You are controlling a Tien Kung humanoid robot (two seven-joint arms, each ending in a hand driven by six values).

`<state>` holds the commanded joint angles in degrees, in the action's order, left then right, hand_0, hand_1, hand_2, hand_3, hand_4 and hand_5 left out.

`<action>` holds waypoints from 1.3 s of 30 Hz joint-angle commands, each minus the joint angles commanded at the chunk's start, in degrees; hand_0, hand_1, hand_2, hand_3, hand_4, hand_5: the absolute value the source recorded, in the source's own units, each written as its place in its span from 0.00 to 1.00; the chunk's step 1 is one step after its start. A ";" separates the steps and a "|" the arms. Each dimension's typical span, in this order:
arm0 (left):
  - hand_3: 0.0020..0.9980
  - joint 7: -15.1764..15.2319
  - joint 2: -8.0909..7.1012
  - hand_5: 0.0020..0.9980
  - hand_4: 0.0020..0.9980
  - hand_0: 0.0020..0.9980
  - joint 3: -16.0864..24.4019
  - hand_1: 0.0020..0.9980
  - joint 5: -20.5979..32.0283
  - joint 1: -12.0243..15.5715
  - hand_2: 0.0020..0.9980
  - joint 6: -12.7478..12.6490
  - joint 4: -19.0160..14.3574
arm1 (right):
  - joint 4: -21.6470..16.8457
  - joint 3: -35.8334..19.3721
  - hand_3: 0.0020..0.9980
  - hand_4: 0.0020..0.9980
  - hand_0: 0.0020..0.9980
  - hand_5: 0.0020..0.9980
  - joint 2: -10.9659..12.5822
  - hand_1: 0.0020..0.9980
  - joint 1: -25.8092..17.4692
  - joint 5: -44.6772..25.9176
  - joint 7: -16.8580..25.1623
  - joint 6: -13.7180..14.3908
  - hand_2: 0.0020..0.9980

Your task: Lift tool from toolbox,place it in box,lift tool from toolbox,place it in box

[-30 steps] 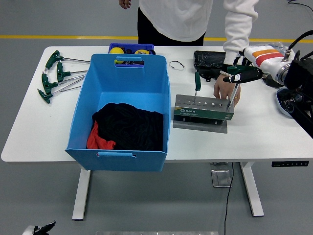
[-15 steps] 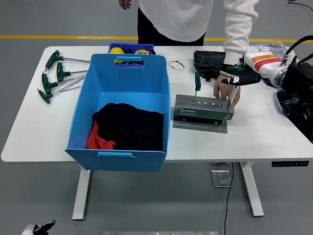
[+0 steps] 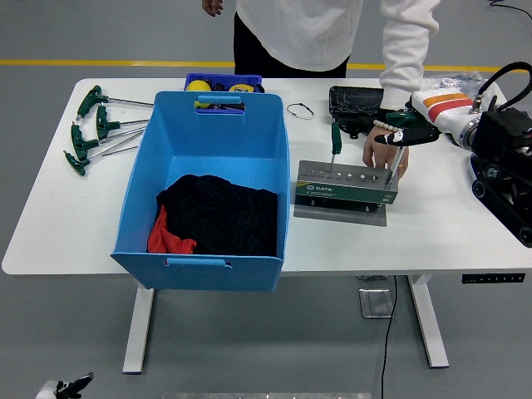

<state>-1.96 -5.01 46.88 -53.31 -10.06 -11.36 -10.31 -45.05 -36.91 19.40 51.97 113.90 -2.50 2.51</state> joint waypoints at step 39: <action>0.69 -0.44 -0.39 0.64 0.70 0.72 -0.61 0.73 -0.64 -0.01 0.73 0.49 0.00 | -0.42 1.84 0.03 1.00 0.00 0.77 0.02 0.00 0.09 -0.11 -3.01 4.46 0.02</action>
<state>-2.40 -5.40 46.27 -53.95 -10.07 -10.88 -10.31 -45.46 -35.07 19.42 52.06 113.80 -5.51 6.98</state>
